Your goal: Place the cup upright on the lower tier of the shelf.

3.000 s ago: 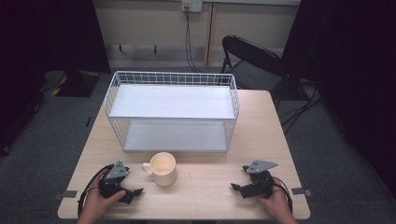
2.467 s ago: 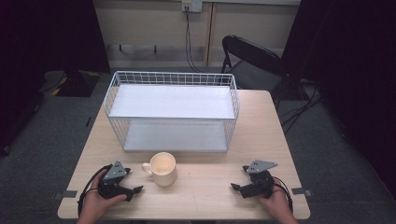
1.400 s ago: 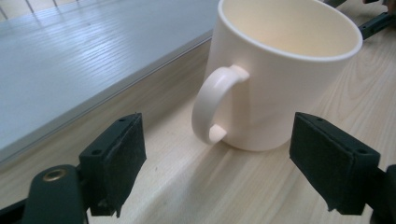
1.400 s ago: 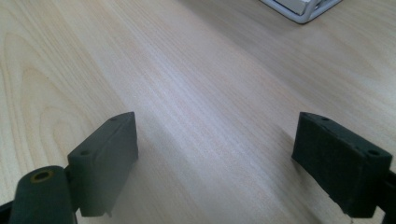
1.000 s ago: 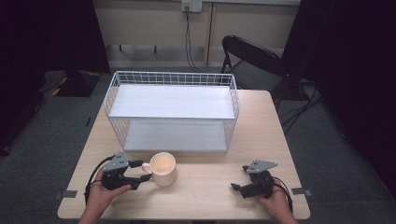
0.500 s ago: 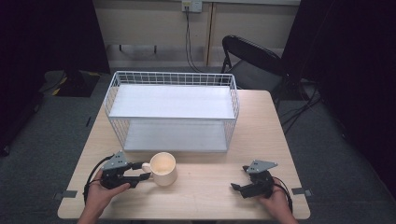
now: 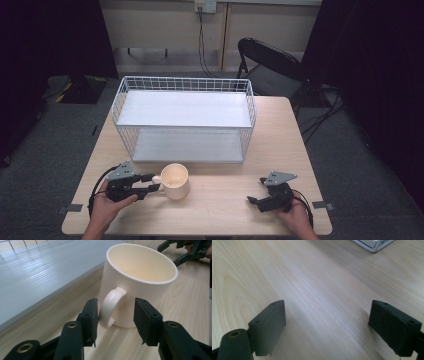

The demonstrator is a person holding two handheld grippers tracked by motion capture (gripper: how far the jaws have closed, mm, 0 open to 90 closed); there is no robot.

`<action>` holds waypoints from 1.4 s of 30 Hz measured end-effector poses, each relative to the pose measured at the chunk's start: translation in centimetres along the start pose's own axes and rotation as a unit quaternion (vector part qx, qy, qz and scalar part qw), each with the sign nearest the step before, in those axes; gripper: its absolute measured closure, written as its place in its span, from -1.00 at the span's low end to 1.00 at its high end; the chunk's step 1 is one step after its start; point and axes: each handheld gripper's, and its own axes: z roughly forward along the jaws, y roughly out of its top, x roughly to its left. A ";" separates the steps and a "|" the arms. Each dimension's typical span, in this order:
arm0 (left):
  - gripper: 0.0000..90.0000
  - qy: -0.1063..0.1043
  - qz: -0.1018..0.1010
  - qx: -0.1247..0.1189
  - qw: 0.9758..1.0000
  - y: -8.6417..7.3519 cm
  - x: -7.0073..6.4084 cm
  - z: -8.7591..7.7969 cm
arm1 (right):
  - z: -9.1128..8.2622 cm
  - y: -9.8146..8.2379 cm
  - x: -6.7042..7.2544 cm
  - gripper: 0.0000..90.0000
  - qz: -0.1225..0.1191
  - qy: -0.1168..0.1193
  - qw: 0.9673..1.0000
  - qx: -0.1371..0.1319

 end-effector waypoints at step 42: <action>0.75 -0.011 0.001 0.016 1.000 1.0 -0.8 0.2 | 0.0 0.0 0.0 -0.70 0.000 0.000 1.000 0.001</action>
